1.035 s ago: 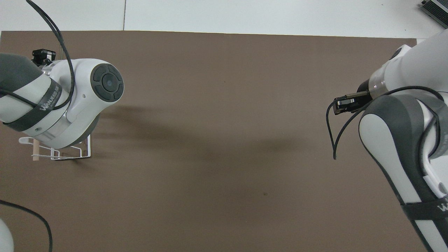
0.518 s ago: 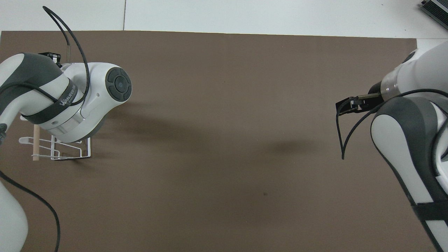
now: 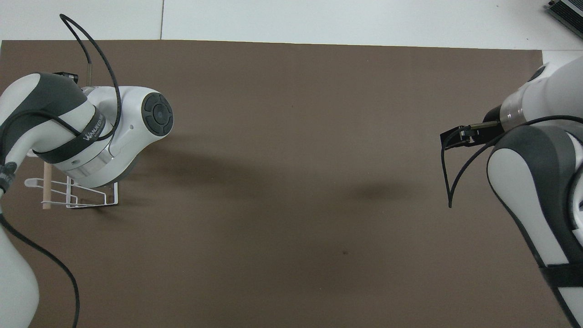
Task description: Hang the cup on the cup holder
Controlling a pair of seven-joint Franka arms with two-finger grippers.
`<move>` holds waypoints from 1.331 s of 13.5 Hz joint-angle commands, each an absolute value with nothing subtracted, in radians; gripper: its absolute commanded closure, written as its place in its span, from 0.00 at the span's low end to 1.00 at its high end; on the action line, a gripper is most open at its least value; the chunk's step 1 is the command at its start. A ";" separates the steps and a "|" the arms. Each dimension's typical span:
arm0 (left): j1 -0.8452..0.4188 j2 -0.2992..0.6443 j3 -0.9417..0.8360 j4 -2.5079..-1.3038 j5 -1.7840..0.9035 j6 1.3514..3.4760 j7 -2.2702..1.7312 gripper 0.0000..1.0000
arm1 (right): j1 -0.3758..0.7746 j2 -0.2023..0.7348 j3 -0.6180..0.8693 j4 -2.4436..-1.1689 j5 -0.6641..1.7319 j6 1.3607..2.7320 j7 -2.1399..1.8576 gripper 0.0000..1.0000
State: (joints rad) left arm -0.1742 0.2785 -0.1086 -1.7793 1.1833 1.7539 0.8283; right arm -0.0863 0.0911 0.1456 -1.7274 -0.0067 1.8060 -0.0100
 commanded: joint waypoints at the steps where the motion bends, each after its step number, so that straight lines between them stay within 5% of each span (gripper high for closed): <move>1: -0.167 0.262 -0.110 -1.816 1.203 1.753 0.799 0.85 | -0.103 0.061 0.153 -1.747 -0.006 1.822 -0.031 0.00; 8: -0.167 0.256 -0.110 -1.830 1.204 1.750 0.799 0.86 | -0.103 0.048 0.153 -1.749 -0.006 1.821 -0.031 0.00; 9: -0.167 0.256 -0.110 -1.830 1.204 1.749 0.799 0.73 | -0.103 0.048 0.155 -1.749 -0.006 1.821 -0.031 0.00; 10: -0.167 0.255 -0.110 -1.830 1.203 1.747 0.799 0.01 | -0.103 0.048 0.153 -1.749 -0.006 1.821 -0.031 0.00; 18: -0.173 0.180 -0.117 -1.827 1.184 1.750 0.807 0.00 | -0.100 0.044 0.155 -1.749 -0.006 1.822 -0.031 0.00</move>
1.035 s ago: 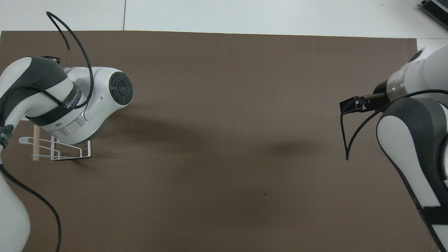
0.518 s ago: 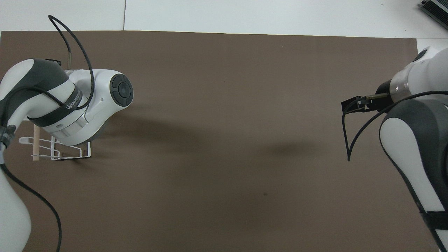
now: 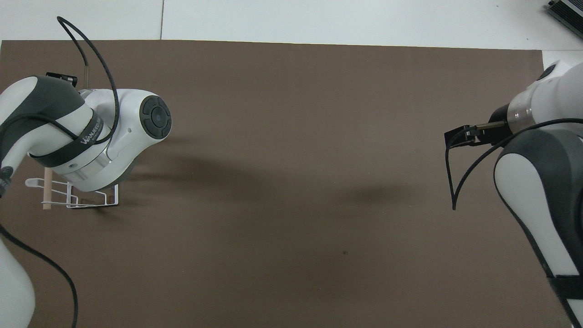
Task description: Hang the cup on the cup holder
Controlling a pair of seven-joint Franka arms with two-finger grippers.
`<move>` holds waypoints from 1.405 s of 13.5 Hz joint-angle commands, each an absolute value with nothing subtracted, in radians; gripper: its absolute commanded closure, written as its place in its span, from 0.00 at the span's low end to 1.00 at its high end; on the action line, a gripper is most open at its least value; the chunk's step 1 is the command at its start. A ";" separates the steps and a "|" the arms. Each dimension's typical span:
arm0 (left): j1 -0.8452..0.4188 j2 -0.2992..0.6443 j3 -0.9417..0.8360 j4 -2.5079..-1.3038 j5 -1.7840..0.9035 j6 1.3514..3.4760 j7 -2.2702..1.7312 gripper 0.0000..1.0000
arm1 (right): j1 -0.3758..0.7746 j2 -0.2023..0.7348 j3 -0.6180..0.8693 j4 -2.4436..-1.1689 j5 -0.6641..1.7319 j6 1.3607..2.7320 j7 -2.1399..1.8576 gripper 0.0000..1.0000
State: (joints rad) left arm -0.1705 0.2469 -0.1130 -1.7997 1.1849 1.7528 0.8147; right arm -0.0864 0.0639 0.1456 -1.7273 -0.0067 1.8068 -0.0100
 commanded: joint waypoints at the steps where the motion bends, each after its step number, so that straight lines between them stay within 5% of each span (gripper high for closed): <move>1: -0.169 0.155 -0.118 -1.827 1.148 1.752 0.807 0.00 | -0.094 0.044 0.156 -1.749 -0.005 1.824 -0.031 0.00; 9: -0.098 -0.098 -0.104 -1.806 0.492 1.686 0.795 0.00 | -0.101 0.043 0.156 -1.749 -0.005 1.822 -0.031 0.00; 19: 0.075 -0.104 -0.100 -1.810 0.107 1.692 0.479 0.00 | -0.103 0.043 0.156 -1.749 -0.005 1.821 -0.031 0.00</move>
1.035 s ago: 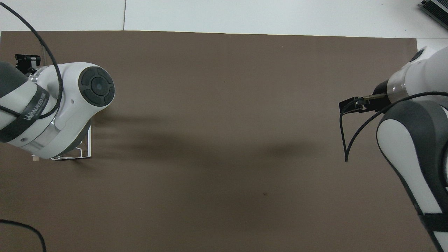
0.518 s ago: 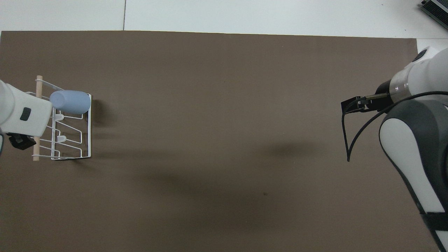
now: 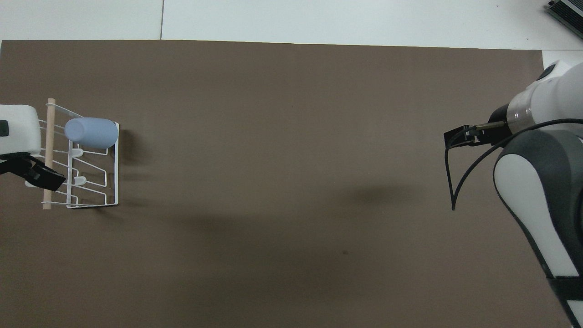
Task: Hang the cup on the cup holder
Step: 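Open the left gripper and withdraw it from the hung cup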
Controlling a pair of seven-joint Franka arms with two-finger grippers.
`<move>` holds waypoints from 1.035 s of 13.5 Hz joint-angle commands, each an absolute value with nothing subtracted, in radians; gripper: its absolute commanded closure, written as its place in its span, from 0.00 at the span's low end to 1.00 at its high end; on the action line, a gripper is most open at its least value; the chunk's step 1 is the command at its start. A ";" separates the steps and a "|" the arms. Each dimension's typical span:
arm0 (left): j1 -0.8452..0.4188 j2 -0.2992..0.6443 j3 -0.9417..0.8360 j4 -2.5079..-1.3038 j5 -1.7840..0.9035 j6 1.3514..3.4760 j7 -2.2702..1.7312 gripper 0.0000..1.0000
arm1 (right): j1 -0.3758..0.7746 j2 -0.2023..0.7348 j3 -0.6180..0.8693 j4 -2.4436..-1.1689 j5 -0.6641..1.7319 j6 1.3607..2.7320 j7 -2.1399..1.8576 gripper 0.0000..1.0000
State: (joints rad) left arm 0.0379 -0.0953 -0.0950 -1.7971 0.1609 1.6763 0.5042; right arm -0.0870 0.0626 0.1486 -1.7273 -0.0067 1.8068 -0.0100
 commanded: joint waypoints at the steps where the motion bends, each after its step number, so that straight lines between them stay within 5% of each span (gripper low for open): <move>1: 0.077 -0.104 -0.100 -1.810 0.107 1.680 0.480 0.00 | -0.103 0.043 0.156 -1.749 -0.005 1.821 -0.031 0.00; 5: 0.081 -0.103 -0.100 -1.789 0.121 1.649 0.474 0.00 | -0.101 0.043 0.156 -1.749 -0.005 1.810 -0.031 0.00; 14: 0.066 0.038 -0.077 -1.471 -0.023 1.480 0.197 0.00 | -0.103 0.043 0.156 -1.749 -0.005 1.816 -0.031 0.00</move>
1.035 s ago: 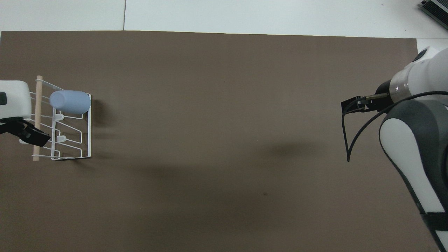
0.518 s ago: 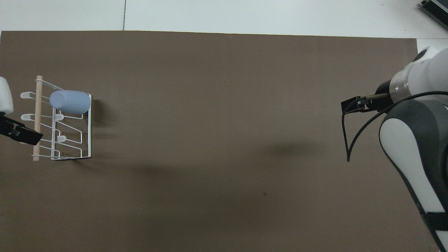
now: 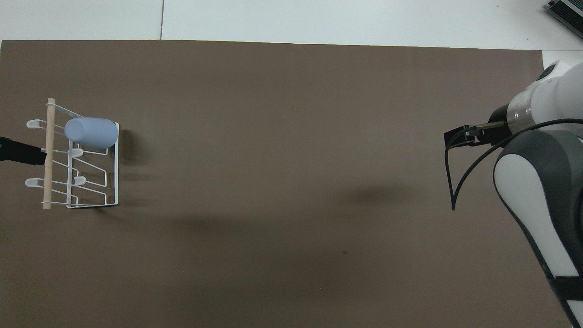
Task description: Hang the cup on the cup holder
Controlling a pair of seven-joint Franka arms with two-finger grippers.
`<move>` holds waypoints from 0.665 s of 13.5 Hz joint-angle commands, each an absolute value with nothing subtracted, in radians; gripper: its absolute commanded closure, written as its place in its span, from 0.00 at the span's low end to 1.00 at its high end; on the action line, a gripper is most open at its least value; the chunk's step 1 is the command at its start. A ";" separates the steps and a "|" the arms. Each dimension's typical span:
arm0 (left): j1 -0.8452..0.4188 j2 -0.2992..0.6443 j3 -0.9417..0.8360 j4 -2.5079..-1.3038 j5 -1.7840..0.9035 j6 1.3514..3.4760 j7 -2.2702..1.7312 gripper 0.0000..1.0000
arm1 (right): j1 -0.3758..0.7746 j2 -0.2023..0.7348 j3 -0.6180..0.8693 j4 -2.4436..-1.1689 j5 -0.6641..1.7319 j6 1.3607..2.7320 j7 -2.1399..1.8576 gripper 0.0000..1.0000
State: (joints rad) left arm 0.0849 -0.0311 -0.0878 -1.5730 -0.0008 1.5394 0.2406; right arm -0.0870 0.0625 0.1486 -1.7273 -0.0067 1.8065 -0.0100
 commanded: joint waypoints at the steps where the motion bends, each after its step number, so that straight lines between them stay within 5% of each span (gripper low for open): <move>1: 0.046 0.046 -0.060 -1.451 -0.029 1.480 0.166 0.00 | -0.103 0.043 0.156 -1.749 -0.005 1.816 -0.031 0.00; 9: -0.052 0.023 0.040 -1.451 -0.021 1.437 0.158 0.00 | -0.103 0.043 0.155 -1.749 -0.005 1.816 -0.032 0.00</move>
State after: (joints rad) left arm -0.0356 0.0399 0.0181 -1.4448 -0.0174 1.4529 0.1641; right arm -0.0870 0.0623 0.1486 -1.7273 -0.0067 1.8065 -0.0100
